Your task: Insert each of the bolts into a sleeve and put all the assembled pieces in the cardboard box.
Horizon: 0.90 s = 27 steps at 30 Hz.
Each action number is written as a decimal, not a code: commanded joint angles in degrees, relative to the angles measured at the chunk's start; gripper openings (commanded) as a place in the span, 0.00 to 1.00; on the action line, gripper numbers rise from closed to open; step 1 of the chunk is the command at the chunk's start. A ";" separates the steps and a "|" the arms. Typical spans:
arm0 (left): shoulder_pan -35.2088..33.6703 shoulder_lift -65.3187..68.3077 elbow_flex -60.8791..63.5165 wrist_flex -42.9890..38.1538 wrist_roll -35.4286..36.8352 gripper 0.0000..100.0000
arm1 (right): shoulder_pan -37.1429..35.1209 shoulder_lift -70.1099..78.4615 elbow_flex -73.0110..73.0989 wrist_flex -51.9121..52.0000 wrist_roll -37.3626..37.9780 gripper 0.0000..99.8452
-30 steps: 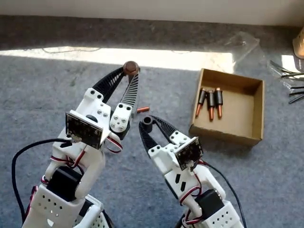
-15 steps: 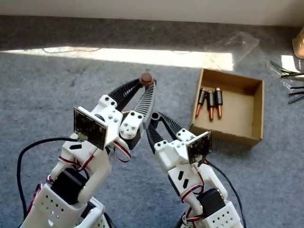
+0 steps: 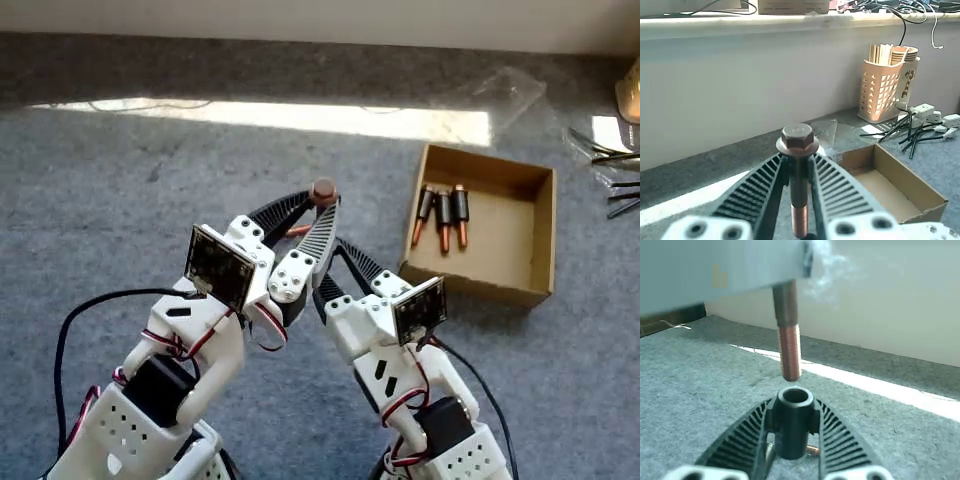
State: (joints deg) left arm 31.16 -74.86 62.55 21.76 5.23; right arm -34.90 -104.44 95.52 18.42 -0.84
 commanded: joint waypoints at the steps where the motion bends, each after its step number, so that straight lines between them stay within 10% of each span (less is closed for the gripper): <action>1: 0.84 -0.92 -0.57 -0.18 0.18 0.03 | 0.75 -0.84 8.40 -0.04 0.88 0.00; 27: 0.84 -0.92 -0.57 0.00 0.44 0.02 | 0.75 -0.84 8.48 -0.04 10.02 0.00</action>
State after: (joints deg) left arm 31.34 -74.86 62.64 21.76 5.23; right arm -34.90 -104.44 95.52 18.42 8.48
